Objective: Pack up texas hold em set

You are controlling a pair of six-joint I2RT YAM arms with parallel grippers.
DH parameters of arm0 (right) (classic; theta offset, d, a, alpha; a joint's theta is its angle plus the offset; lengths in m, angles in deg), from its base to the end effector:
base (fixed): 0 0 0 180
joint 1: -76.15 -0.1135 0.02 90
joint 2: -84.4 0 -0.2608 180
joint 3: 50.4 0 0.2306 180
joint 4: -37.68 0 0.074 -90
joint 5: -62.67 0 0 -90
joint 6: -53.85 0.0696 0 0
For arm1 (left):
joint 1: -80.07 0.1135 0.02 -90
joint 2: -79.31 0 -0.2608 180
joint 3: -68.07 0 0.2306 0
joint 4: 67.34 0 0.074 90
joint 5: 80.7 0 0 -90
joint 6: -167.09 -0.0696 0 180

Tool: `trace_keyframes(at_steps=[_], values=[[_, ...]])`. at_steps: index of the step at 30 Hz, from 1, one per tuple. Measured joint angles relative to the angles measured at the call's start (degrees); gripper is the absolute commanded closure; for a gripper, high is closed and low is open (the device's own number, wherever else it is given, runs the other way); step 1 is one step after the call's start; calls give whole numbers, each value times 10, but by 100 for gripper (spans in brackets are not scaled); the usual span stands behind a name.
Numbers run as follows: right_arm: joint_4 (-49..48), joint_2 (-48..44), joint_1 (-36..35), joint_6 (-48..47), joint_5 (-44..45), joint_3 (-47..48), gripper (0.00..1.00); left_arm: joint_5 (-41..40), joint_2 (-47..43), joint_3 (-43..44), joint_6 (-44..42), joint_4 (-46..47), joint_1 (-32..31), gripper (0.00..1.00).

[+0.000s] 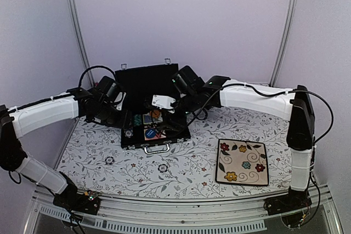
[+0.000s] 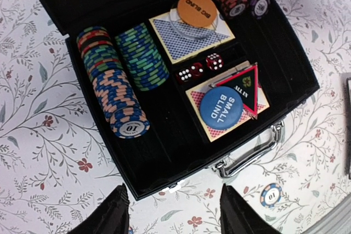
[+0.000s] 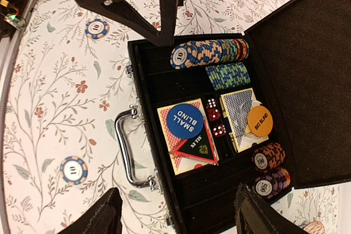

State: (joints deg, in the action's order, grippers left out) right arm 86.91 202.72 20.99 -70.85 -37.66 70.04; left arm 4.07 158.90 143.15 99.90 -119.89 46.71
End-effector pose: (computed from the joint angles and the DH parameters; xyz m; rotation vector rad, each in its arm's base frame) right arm 0.2589 0.3938 0.2472 -1.7617 1.6449 0.3823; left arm 0.2379 -0.1491 0.2316 0.2026 2.5733 -0.2552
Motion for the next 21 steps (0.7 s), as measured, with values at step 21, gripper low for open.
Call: trace_keyframes(at_steps=[21], values=[[-58,-304,281,19,-129,-415,29,81,192,98,-119,-73,-199,45]])
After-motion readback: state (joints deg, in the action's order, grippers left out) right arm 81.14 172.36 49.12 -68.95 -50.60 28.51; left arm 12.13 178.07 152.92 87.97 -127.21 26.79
